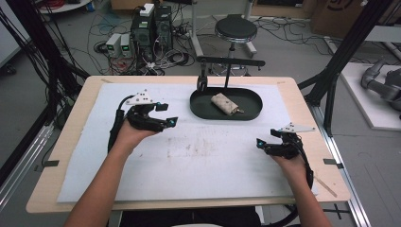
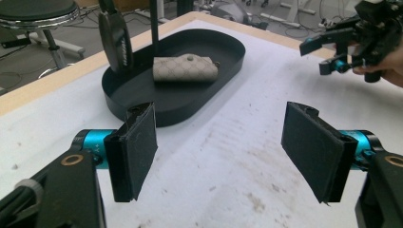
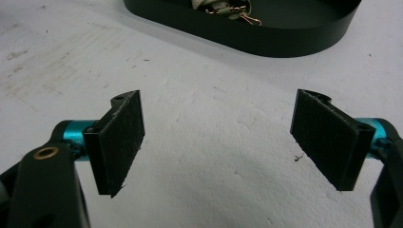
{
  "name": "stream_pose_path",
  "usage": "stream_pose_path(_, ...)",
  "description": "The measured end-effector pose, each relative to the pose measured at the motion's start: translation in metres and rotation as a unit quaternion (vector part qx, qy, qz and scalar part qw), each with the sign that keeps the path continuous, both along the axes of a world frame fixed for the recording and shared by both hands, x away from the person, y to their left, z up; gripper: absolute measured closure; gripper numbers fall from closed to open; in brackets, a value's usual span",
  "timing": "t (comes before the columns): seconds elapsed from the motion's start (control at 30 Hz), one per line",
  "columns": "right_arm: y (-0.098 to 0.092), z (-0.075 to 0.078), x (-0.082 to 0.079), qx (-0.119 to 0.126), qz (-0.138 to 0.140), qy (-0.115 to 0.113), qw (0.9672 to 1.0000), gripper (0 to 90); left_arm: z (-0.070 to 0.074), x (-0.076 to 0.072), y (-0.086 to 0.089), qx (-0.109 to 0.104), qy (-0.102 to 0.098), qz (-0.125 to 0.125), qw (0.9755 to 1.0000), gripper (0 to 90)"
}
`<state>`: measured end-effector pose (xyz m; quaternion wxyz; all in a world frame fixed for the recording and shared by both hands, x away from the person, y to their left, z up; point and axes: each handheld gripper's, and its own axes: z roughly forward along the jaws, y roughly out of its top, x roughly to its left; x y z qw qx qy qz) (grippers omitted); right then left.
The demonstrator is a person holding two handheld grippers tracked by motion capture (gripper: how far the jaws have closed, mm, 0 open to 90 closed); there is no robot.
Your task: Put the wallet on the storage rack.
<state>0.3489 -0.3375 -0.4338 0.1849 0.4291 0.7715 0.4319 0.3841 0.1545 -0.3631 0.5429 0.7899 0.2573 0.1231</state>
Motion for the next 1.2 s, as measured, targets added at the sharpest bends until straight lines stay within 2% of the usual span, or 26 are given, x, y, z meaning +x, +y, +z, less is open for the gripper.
stream_pose_path(0.1, 0.0, 0.0, 0.001, 0.0, 0.0, 0.001, 1.0, 19.0, -0.006, -0.01, 0.006, -0.002, -0.005, 0.0, 1.0, 25.8)
stream_pose_path(0.3, 0.0, -0.001, 0.001, -0.003, 0.001, 0.002, 1.0, 19.0, -0.026, -0.026, 0.012, 0.007, 0.002, -0.002, 1.0, 24.0)
stream_pose_path(0.37, 0.0, -0.001, 0.001, -0.001, -0.002, 0.005, 1.0, 19.0, -0.03, -0.03, 0.015, 0.003, 0.002, -0.006, 1.0, 23.9)
stream_pose_path(0.43, 0.0, -0.002, 0.0, -0.001, -0.001, 0.003, 1.0, 19.0, -0.035, -0.034, 0.019, -0.011, 0.007, -0.012, 0.9998, 22.6)
stream_pose_path(0.53, 0.001, -0.001, -0.001, 0.0, 0.0, -0.001, 1.0, 19.0, -0.042, -0.038, 0.029, -0.022, 0.011, -0.004, 0.9997, 21.4)
stream_pose_path(0.77, 0.001, -0.002, 0.0, 0.006, -0.002, 0.003, 1.0, 19.0, -0.054, -0.052, 0.05, -0.027, 0.022, 0.019, 0.9992, 18.2)
stream_pose_path(0.93, 0.002, -0.002, 0.0, 0.0, 0.0, 0.005, 1.0, 19.0, -0.058, -0.056, 0.055, -0.026, 0.029, 0.021, 0.999, 17.3)
stream_pose_path(1.2, 0.003, -0.004, 0.003, -0.004, 0.003, 0.001, 1.0, 19.0, -0.064, -0.058, 0.061, -0.018, 0.026, 0.032, 0.999, 17.3)
